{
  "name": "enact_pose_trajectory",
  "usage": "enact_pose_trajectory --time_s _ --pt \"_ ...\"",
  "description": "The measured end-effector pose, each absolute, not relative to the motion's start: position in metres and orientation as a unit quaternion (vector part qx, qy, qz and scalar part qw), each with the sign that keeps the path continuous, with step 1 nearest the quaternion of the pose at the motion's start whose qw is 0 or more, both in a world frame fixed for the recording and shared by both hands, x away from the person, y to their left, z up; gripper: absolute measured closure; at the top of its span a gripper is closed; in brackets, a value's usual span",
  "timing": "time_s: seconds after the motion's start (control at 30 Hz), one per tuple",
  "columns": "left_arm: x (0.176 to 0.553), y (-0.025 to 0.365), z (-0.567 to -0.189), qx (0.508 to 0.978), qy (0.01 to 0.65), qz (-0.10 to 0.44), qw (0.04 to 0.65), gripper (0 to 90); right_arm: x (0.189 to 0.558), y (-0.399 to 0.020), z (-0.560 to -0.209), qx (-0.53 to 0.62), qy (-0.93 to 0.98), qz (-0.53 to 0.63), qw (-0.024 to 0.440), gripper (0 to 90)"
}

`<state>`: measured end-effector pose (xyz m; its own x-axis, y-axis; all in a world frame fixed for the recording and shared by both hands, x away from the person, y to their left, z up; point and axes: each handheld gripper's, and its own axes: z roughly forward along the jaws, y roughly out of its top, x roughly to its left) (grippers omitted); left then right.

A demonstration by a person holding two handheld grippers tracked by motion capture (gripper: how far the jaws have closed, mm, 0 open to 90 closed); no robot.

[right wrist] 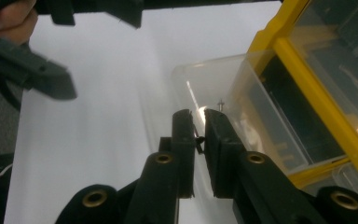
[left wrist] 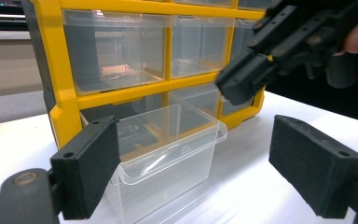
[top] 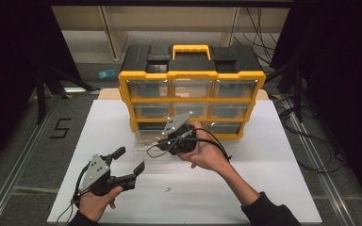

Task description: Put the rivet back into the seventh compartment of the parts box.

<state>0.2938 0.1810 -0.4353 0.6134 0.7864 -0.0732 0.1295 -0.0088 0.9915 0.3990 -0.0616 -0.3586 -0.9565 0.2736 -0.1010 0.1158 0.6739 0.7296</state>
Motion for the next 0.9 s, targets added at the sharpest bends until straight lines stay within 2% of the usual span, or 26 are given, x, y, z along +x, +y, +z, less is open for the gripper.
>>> enact_pose_trajectory --time_s 0.13,0.17,0.3,0.4,0.9 --pt "0.293 0.181 -0.435 0.656 0.355 0.264 0.612 15.8 0.404 -0.056 -0.357 0.111 0.907 0.393 0.105 82.8" --pt "0.306 0.195 -0.429 0.703 0.255 0.336 0.573 15.8 0.406 -0.056 -0.356 0.11 0.907 0.392 0.105 82.8" --pt "0.306 0.194 -0.429 0.701 0.259 0.341 0.571 15.8 0.412 -0.052 -0.355 0.118 0.906 0.392 0.11 82.8" --pt "0.293 0.18 -0.436 0.657 0.354 0.262 0.612 15.8 0.417 -0.05 -0.355 0.12 0.906 0.39 0.112 82.8" --pt "0.293 0.18 -0.436 0.656 0.354 0.263 0.612 15.8 0.433 -0.035 -0.357 0.13 0.911 0.373 0.122 82.7"
